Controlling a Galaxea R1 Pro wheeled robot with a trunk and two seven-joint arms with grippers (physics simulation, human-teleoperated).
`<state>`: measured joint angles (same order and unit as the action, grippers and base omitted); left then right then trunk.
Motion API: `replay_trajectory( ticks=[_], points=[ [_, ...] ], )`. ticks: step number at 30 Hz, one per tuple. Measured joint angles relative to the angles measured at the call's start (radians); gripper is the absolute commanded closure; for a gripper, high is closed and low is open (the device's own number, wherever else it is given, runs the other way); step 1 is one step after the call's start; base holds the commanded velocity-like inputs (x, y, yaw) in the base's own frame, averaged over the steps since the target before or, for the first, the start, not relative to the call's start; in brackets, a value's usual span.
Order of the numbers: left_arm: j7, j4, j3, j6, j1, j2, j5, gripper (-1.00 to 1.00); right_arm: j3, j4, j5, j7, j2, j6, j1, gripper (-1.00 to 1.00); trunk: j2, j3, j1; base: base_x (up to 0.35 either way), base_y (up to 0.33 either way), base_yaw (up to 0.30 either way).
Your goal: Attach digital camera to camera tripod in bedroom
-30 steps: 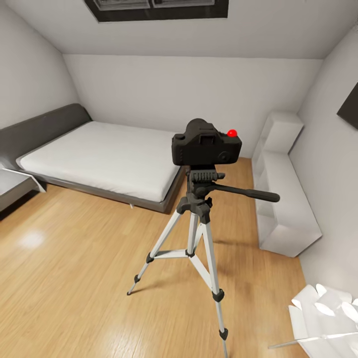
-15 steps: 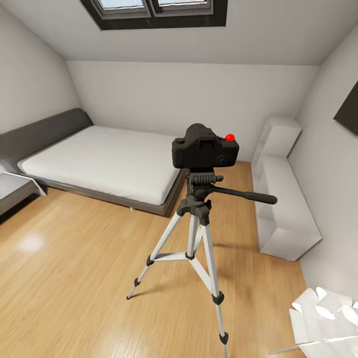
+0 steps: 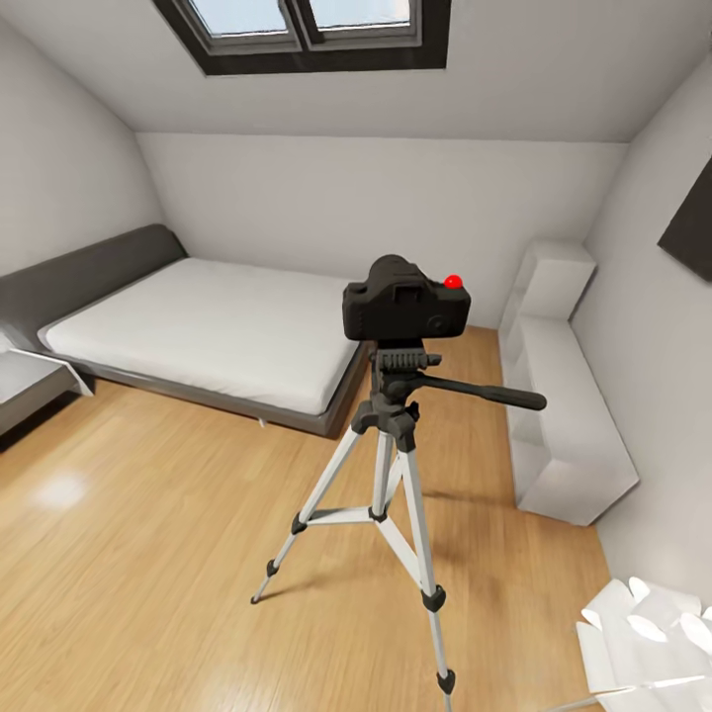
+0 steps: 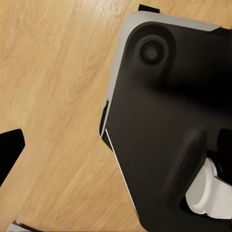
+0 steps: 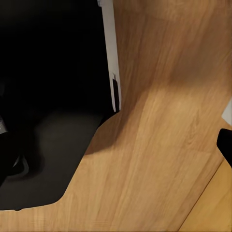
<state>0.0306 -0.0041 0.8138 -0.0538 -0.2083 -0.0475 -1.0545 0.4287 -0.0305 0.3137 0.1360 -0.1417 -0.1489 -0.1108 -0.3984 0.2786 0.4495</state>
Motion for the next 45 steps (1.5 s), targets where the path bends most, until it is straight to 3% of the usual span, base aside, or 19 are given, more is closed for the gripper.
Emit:
replay_trajectory(
  ticks=[45],
  points=[
    [0.0,0.0,0.0,-0.005,0.0,0.0,-0.003,-1.0,0.0,0.0,0.0,0.0,0.0,0.0,0.0,-1.0,0.0,-0.072,0.0,0.0,0.0,0.0]
  ],
)
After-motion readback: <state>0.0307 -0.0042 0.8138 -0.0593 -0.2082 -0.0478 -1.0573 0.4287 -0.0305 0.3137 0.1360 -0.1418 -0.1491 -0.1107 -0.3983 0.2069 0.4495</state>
